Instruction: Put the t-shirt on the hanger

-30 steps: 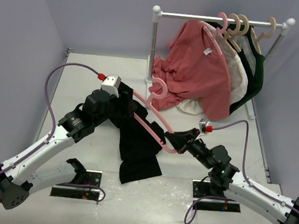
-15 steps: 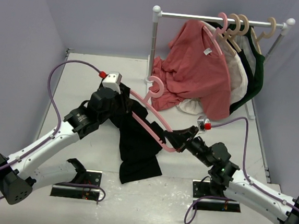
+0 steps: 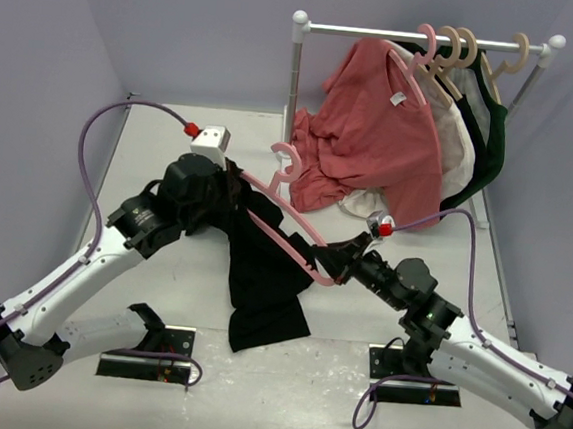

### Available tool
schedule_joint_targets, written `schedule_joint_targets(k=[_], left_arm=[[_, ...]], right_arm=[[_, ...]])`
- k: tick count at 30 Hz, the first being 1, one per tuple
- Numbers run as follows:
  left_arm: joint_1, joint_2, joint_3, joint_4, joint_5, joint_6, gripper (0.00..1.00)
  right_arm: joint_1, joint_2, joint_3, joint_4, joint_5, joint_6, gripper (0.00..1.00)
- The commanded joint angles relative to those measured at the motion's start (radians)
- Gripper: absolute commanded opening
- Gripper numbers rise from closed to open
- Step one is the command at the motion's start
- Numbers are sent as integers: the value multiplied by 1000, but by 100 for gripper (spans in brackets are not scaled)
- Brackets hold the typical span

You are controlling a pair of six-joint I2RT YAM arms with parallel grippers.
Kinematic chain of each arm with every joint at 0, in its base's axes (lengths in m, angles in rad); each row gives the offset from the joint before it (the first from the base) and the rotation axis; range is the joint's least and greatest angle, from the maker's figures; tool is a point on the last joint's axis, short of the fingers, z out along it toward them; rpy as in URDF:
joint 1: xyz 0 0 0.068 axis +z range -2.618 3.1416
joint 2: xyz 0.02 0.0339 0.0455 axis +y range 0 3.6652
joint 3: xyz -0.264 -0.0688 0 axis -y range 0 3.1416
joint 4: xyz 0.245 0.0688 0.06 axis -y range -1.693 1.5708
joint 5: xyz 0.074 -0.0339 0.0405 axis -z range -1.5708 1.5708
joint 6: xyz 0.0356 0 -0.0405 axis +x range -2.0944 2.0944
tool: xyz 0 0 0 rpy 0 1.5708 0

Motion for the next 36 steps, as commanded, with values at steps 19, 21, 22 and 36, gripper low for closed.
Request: schedule_joint_targets(k=[19, 21, 22, 36], left_arm=[[7, -251, 145, -439, 79, 128, 0], [7, -256, 134, -406, 135, 146, 0], [7, -250, 125, -384, 160, 154, 0], [-25, 328, 386, -79, 562, 256, 0]], right_arm=[[-20, 154, 323, -390, -375, -141, 0], [-20, 194, 339, -320, -355, -69, 0], [-20, 222, 352, -308, -326, -35, 0], [-15, -284, 282, -820, 899, 411, 0]])
